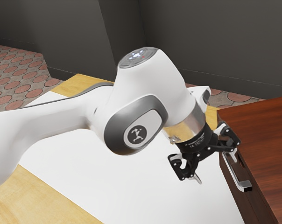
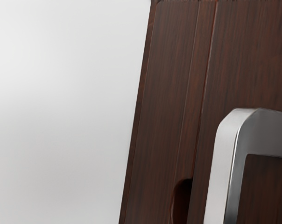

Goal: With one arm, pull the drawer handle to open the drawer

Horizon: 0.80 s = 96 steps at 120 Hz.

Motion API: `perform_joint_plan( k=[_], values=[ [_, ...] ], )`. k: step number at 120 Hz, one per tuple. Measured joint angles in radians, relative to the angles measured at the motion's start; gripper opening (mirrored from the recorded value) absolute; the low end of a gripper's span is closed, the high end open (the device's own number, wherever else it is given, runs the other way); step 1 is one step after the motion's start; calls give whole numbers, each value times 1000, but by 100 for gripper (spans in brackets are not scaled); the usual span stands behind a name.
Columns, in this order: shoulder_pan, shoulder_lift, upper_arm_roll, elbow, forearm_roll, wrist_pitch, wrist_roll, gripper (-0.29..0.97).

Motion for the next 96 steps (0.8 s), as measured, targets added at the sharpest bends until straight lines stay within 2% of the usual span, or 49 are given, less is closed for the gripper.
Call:
perform_joint_plan(
  k=[40, 96],
  values=[
    [10, 40, -12, 10, 3, 23, 20, 47],
    [0, 20, -14, -13, 5, 38, 36, 42]
  ],
)
